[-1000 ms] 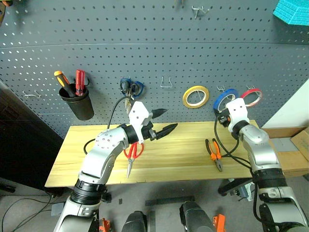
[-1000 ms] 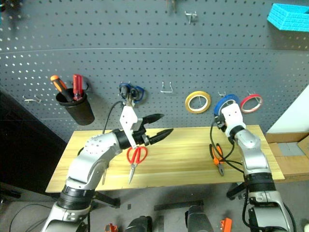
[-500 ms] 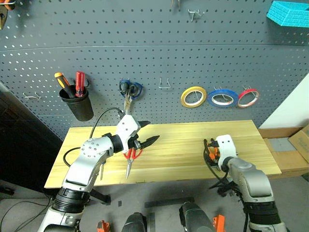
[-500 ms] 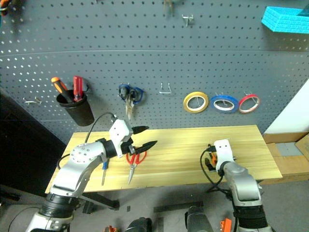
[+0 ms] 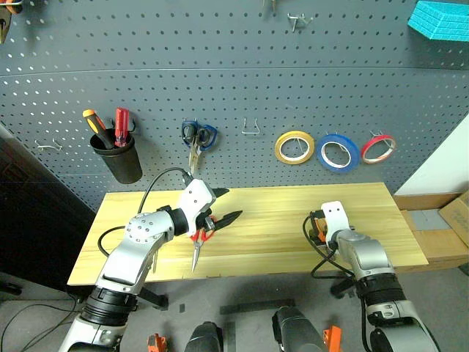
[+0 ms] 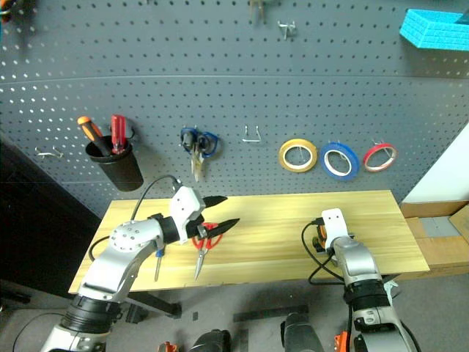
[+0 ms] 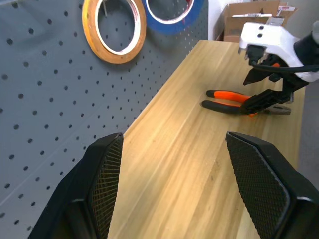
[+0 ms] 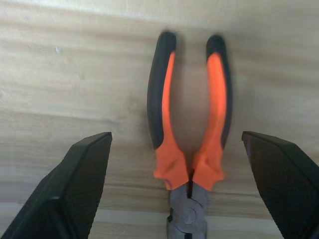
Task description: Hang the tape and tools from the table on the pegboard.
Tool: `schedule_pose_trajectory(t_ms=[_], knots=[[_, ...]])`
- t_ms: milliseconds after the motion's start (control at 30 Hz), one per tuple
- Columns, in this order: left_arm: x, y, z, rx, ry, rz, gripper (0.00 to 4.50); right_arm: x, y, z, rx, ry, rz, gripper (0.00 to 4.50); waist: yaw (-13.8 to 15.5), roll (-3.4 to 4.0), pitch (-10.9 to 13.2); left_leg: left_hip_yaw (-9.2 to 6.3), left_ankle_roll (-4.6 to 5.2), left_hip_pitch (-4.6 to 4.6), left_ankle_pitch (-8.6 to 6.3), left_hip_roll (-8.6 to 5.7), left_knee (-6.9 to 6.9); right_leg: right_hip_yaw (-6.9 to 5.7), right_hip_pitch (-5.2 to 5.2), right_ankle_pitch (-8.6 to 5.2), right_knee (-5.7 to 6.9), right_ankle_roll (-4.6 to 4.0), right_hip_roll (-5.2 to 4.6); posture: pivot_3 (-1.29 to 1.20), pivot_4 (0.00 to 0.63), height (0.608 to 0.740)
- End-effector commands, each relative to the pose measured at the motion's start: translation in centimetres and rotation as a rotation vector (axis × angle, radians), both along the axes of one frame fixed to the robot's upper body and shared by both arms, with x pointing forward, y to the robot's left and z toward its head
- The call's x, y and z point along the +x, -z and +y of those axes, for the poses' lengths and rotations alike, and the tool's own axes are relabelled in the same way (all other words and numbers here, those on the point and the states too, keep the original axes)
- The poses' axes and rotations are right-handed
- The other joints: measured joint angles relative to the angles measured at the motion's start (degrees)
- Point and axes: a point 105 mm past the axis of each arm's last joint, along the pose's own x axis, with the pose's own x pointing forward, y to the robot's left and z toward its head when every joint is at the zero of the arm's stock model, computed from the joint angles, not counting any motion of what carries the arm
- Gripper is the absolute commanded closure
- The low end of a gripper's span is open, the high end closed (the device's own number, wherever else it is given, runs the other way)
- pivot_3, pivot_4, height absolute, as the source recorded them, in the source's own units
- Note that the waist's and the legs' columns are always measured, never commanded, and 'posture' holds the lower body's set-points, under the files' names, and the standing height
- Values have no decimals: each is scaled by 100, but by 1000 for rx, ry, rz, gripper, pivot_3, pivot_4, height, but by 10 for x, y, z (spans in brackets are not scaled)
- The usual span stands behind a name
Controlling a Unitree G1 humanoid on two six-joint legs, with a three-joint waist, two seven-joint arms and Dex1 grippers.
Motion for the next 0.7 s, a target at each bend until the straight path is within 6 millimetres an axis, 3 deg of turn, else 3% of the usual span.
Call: schedule_pose_trajectory(t_ms=[33,300,500,633,700], knots=[[-1,-13,-3,-6,14,-60,1006,10,-1,-9,17,31,-1,18,-1,0,0,0,0,1,0,0,1,0,0,0,1,0,0,-129,107,740],[0,-13,-6,-12,15,-65,1006,24,4,-22,11,37,38,18,-10,3,-2,0,0,0,0,0,0,0,1,2,0,2,1,-131,102,740],[0,-13,-7,-14,19,-64,1006,25,12,-16,138,74,133,18,-32,4,-15,0,0,2,0,0,2,1,2,2,2,2,2,-128,93,740],[0,-12,-4,-14,9,-59,1006,28,13,-11,130,52,138,18,-51,3,-33,0,1,3,1,0,3,1,3,3,3,3,2,-124,89,740],[-1,-11,-3,-21,6,-49,1006,27,16,-4,109,18,143,399,-69,3,-51,-1,1,2,1,0,2,1,3,3,3,3,2,-122,87,740]])
